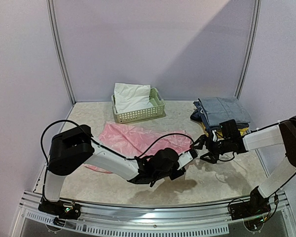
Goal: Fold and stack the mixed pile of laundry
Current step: Pick up the rectangle-folded shorts from the center of the board.
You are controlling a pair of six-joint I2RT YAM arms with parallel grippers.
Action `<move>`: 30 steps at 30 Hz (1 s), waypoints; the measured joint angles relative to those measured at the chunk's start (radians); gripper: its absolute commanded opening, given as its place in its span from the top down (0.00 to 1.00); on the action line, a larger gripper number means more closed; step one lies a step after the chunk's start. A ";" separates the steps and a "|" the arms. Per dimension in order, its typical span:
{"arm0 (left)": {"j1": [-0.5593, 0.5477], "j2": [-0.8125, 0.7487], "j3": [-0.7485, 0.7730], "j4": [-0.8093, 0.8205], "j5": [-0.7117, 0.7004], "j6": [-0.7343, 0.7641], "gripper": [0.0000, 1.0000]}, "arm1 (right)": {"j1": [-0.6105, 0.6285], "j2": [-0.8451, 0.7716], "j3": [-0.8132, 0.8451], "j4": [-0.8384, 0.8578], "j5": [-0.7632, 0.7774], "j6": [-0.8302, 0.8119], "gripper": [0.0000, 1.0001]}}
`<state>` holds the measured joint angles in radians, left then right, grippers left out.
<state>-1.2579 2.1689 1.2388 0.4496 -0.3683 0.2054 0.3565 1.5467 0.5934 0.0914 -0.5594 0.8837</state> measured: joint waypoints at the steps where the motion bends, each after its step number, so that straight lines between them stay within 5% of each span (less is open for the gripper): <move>1: 0.000 -0.001 -0.002 0.003 0.001 -0.001 1.00 | 0.007 0.015 0.006 0.022 -0.006 0.007 0.01; 6: 0.000 -0.002 -0.008 0.011 0.005 -0.002 1.00 | 0.023 0.092 0.024 0.141 -0.045 0.053 0.02; 10: 0.000 -0.002 -0.008 0.013 0.010 -0.008 1.00 | 0.035 0.161 0.041 0.243 -0.074 0.088 0.14; 16: -0.002 -0.002 -0.007 0.014 0.021 -0.019 1.00 | 0.044 0.229 0.050 0.321 -0.105 0.128 0.44; 23: -0.003 -0.002 -0.005 0.013 0.024 -0.026 1.00 | 0.046 0.252 0.053 0.312 -0.106 0.135 0.91; 30: -0.006 -0.005 0.017 -0.034 0.074 -0.061 0.52 | 0.048 0.253 0.084 0.238 -0.104 0.089 1.00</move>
<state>-1.2640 2.1635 1.2556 0.4156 -0.2943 0.1444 0.4046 1.7992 0.6773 0.3290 -0.6636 0.9730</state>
